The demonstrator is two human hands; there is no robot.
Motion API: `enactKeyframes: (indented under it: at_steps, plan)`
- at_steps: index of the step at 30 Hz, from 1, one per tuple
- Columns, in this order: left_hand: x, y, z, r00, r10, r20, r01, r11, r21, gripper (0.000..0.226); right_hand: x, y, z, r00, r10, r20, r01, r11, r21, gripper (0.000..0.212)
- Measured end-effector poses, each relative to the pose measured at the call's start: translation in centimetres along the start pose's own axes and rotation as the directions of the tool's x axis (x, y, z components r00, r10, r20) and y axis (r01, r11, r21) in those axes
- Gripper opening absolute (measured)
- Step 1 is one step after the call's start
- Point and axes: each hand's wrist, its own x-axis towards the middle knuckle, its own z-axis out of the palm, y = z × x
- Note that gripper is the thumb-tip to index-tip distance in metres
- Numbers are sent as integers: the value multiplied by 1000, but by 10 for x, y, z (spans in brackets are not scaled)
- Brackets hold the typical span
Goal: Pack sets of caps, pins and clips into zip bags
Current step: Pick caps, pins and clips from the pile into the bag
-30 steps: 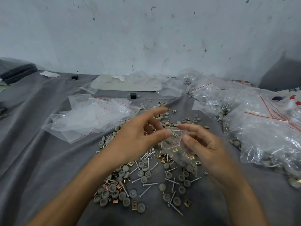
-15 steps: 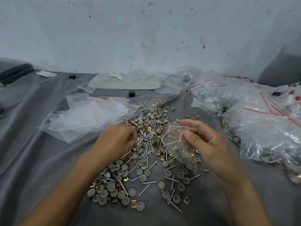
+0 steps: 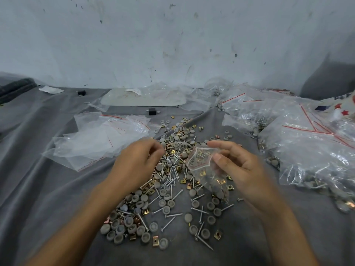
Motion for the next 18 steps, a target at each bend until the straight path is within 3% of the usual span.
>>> enactKeyframes:
  at_steps: [2, 5, 8, 11, 14, 15, 16, 17, 18]
  plan:
    - [0, 19, -9, 998, 55, -26, -59, 978, -201, 10, 0, 0, 1, 1000, 8, 8, -8, 1000, -12, 29]
    - [0, 44, -14, 990, 134, 42, -107, 915, -389, 8, -1, 0, 1, 1000, 7, 17, -7, 1000, -30, 28]
    - [-1, 57, -13, 973, 192, 129, -116, 887, -448, 11, -1, 0, -1, 1000, 1, 19, -1, 999, -37, 28]
    - [-2, 61, -17, 963, 215, 163, -118, 879, -462, 33, 0, 1, -1, 1000, -3, 18, 4, 1000, -29, 28]
    - [-3, 60, -19, 987, 125, 97, -67, 884, -463, 35, 0, 3, -1, 1000, -9, 8, 9, 1000, -16, 28]
    - [-3, 60, -21, 990, 66, 125, 10, 849, -528, 51, 0, 3, -1, 1000, -10, 6, 10, 1000, -7, 28]
    - [-3, 58, -23, 977, 1, 212, 141, 743, -654, 71, 0, 4, -1, 1000, -11, 8, 11, 1000, 7, 28]
    - [-4, 56, -26, 944, -7, 330, 285, 522, -804, 87, 0, 4, -1, 1000, -14, 9, 14, 1000, 21, 29]
    - [-5, 55, -30, 912, 52, 408, 385, 238, -891, 99, 0, 5, -2, 1000, -17, 11, 16, 999, 33, 29]
